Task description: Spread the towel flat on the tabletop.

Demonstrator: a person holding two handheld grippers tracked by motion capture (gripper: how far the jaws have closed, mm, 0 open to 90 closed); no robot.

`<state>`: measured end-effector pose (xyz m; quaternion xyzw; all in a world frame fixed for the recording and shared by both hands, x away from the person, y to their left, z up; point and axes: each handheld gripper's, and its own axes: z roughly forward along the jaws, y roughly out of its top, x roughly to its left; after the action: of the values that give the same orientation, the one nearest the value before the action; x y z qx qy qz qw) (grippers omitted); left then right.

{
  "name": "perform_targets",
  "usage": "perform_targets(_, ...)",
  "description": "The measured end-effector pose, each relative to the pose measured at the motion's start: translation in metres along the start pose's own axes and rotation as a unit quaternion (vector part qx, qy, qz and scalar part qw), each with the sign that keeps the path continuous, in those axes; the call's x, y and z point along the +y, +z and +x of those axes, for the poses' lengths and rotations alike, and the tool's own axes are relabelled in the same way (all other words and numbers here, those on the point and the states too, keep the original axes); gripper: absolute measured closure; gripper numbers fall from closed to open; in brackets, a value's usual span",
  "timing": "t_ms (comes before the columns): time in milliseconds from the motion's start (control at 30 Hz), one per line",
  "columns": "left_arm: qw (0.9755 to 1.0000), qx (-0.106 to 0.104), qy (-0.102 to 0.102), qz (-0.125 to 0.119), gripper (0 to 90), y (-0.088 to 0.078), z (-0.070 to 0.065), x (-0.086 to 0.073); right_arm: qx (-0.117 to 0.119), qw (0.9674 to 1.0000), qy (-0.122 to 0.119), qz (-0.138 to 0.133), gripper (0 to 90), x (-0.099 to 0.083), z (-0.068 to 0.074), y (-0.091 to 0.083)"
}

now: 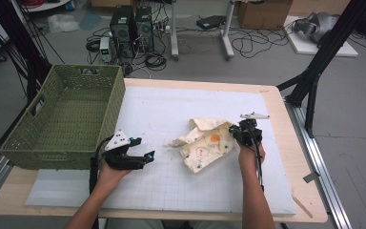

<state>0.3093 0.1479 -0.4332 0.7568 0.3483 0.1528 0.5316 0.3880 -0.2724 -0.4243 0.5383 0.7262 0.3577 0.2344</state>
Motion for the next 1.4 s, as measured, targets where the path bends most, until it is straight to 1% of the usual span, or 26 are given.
perform_targets(100, 1.0, -0.001, 0.001, 0.001, 23.3, 0.0, 0.001, 0.0, -0.042, 0.9989, 0.001, 0.019, 82.4, -0.003, -0.004, 0.003)
perform_targets(167, 1.0, 0.0, 0.0, 0.001, 23.4, -0.001, 0.001, 0.0, -0.062, 0.9977, 0.008, 0.025, 73.5, -0.005, -0.008, 0.003)
perform_targets(233, 1.0, 0.0, 0.0, -0.001, 23.4, -0.001, 0.001, 0.0, -0.059, 0.9979, 0.011, 0.021, 67.2, -0.007, -0.01, 0.0)
perform_targets(333, 1.0, 0.002, 0.0, -0.001, 23.4, -0.002, 0.001, 0.0, -0.058, 0.9983, -0.003, -0.002, 59.6, -0.01, -0.009, -0.012)
perform_targets(400, 1.0, 0.002, 0.0, -0.001, 23.5, -0.002, 0.001, 0.0, -0.05, 0.9984, -0.007, -0.026, 58.0, -0.013, -0.008, -0.023)
perform_targets(433, 1.0, 0.001, 0.0, -0.003, 23.5, -0.002, 0.001, 0.0, -0.039, 0.9984, -0.009, -0.039, 56.4, -0.015, -0.006, -0.028)
perform_targets(467, 1.0, 0.002, 0.0, -0.004, 23.7, -0.002, 0.001, 0.0, -0.028, 0.9983, -0.017, -0.049, 56.0, -0.016, -0.002, -0.034)
perform_targets(533, 1.0, 0.002, 0.0, -0.004, 23.9, -0.002, 0.001, 0.0, -0.015, 0.9975, -0.037, -0.059, 54.8, -0.019, 0.007, -0.042)
perform_targets(567, 1.0, 0.002, 0.0, -0.004, 23.9, -0.002, 0.001, 0.0, -0.015, 0.9975, -0.037, -0.059, 54.8, -0.019, 0.007, -0.042)
perform_targets(600, 1.0, 0.003, 0.001, -0.004, 23.9, -0.003, 0.001, 0.001, -0.001, 0.9966, -0.054, -0.063, 52.2, -0.022, 0.017, -0.047)
perform_targets(633, 1.0, 0.002, 0.001, -0.005, 23.9, -0.003, 0.0, 0.001, 0.009, 0.9966, -0.055, -0.06, 50.9, -0.024, 0.02, -0.049)
perform_targets(667, 1.0, 0.002, 0.002, -0.005, 23.9, -0.003, 0.001, 0.001, 0.026, 0.996, -0.061, -0.059, 49.7, -0.026, 0.025, -0.049)
perform_targets(733, 1.0, 0.003, 0.003, -0.006, 24.0, -0.003, 0.0, 0.001, 0.05, 0.9946, -0.072, -0.056, 47.5, -0.03, 0.037, -0.048)
perform_targets(800, 1.0, 0.004, 0.003, -0.006, 24.0, -0.003, 0.001, 0.001, 0.08, 0.9919, -0.084, -0.052, 45.9, -0.034, 0.051, -0.045)
perform_targets(833, 1.0, 0.004, 0.002, -0.007, 24.0, -0.004, 0.001, 0.001, 0.098, 0.99, -0.091, -0.045, 45.2, -0.037, 0.06, -0.042)
perform_targets(933, 0.9999, 0.005, 0.001, -0.008, 24.0, -0.004, 0.001, 0.001, 0.137, 0.9844, -0.107, -0.028, 44.4, -0.043, 0.081, -0.033)
perform_targets(1000, 1.0, 0.006, 0.001, -0.008, 24.1, -0.005, 0.001, 0.002, 0.155, 0.9814, -0.111, -0.019, 43.0, -0.045, 0.09, -0.028)
perform_targets(1033, 0.9999, 0.006, 0.001, -0.008, 24.1, -0.005, 0.002, 0.002, 0.171, 0.9786, -0.114, -0.011, 42.8, -0.046, 0.096, -0.024)
perform_targets(1167, 1.0, 0.006, 0.002, -0.007, 24.2, -0.005, 0.002, 0.002, 0.202, 0.9702, -0.133, 0.007, 43.5, -0.047, 0.112, -0.015)
perform_targets(1200, 0.9999, 0.007, 0.001, -0.008, 24.3, -0.005, 0.002, 0.001, 0.209, 0.9685, -0.136, 0.012, 46.0, -0.048, 0.115, -0.014)
perform_targets(1233, 0.9999, 0.007, 0.001, -0.008, 24.3, -0.005, 0.002, 0.001, 0.215, 0.9654, -0.146, 0.018, 51.1, -0.048, 0.118, -0.012)
perform_targets(1267, 0.9999, 0.007, 0.001, -0.008, 24.3, -0.005, 0.002, 0.002, 0.212, 0.9641, -0.159, 0.023, 55.4, -0.05, 0.122, -0.011)
perform_targets(1300, 0.9999, 0.007, 0.0, -0.009, 24.4, -0.005, 0.003, 0.001, 0.216, 0.9614, -0.169, 0.022, 66.1, -0.049, 0.123, -0.012)
perform_targets(1333, 0.9999, 0.007, 0.0, -0.01, 24.4, -0.005, 0.003, 0.001, 0.227, 0.9585, -0.171, 0.024, 72.2, -0.049, 0.123, -0.013)
perform_targets(1367, 0.9999, 0.008, -0.001, -0.009, 24.4, -0.006, 0.003, 0.001, 0.229, 0.9575, -0.174, 0.026, 78.1, -0.05, 0.124, -0.013)
perform_targets(1400, 0.9999, 0.009, 0.001, -0.009, 24.5, -0.006, 0.003, 0.001, 0.238, 0.9536, -0.183, 0.029, 84.4, -0.051, 0.125, -0.015)
